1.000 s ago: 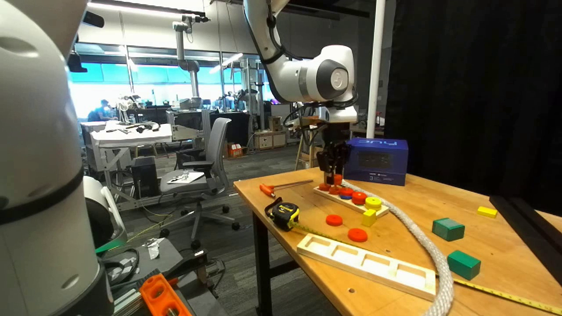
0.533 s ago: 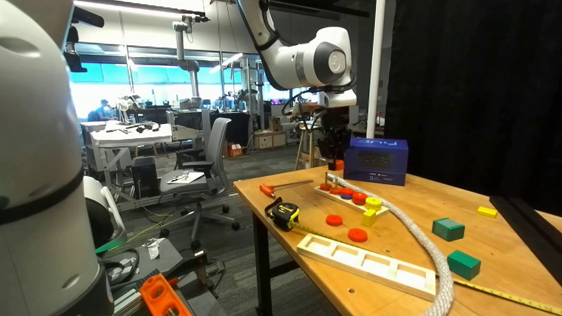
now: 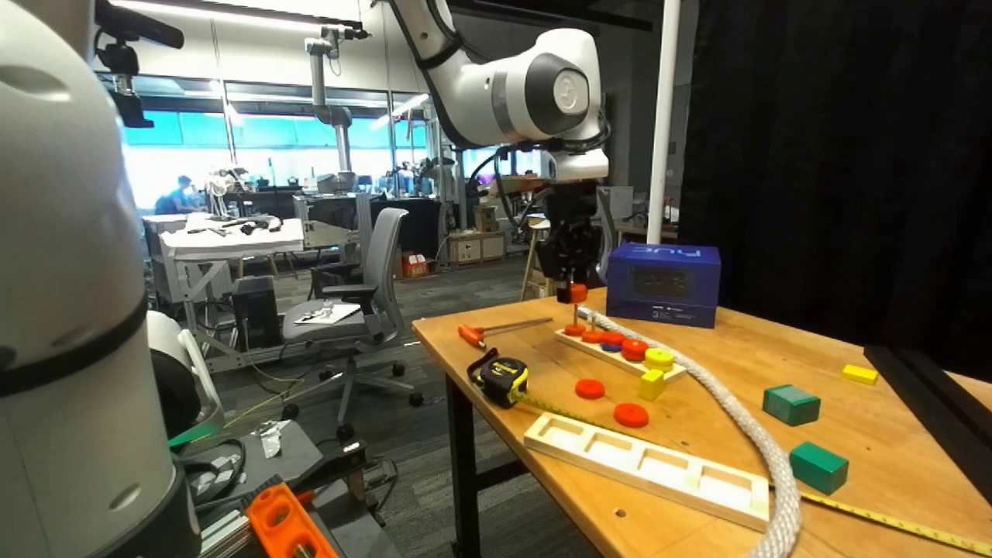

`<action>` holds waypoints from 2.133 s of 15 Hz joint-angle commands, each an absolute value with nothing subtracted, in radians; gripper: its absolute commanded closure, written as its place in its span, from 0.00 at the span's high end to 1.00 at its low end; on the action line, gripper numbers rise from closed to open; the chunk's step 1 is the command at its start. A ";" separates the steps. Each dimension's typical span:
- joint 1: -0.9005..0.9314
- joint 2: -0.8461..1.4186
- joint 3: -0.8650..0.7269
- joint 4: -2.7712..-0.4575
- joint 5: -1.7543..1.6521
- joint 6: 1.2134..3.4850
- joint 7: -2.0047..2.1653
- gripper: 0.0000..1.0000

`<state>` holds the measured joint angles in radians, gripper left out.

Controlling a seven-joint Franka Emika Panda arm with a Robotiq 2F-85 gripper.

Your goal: Pick up the orange objects and put them on the table

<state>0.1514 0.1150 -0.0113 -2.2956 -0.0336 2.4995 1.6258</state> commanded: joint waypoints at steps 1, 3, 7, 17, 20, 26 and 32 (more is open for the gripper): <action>0.134 0.026 0.017 -2.396 -0.017 2.526 1.592 0.19; 0.130 0.022 0.027 -2.421 -0.003 2.538 1.573 0.19; 0.121 0.051 0.036 -2.449 0.036 2.568 1.519 0.18; 0.109 0.161 0.035 -2.444 0.111 2.614 1.410 0.18; 0.111 0.198 0.034 -2.438 0.123 2.625 1.390 0.18; 0.116 0.223 0.029 -2.432 0.125 2.636 1.377 0.18; 0.118 0.208 0.028 -2.432 0.112 2.624 1.339 0.73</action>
<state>0.1183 0.2109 0.0252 -2.4429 0.0995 2.6179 1.3761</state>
